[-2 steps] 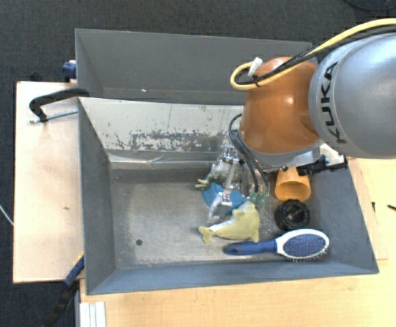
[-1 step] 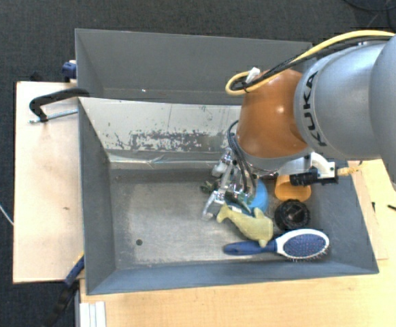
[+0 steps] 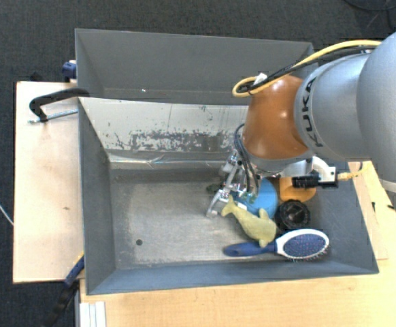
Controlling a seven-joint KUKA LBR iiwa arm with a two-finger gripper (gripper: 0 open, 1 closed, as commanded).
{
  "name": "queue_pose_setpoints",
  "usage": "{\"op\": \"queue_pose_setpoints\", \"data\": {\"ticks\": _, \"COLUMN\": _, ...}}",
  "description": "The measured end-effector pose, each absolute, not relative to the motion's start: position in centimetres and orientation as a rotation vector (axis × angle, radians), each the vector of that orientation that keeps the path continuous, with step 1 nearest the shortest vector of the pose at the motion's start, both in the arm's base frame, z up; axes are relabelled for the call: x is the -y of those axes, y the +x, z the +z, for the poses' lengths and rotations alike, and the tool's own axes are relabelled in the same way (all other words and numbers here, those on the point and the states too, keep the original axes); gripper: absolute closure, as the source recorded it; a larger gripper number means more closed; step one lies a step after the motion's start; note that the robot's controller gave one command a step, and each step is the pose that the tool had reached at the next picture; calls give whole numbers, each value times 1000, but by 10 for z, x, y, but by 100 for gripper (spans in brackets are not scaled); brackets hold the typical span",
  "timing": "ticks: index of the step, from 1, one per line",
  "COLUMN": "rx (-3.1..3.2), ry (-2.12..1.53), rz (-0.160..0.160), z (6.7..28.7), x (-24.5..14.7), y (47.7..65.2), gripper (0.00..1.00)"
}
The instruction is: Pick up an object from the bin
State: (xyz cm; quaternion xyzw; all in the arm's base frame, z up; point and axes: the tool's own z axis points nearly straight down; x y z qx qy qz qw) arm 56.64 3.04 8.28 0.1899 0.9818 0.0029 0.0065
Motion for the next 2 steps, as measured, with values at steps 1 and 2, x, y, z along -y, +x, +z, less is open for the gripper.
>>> {"op": "queue_pose_setpoints", "data": {"ticks": 1, "rx": -3077, "ry": 599, "rz": 6, "z": 80, "x": -29, "y": 565, "gripper": 100}}
{"op": "queue_pose_setpoints", "data": {"ticks": 2, "rx": -3055, "ry": 679, "rz": 8, "z": 211, "x": -43, "y": 556, "gripper": 100}}
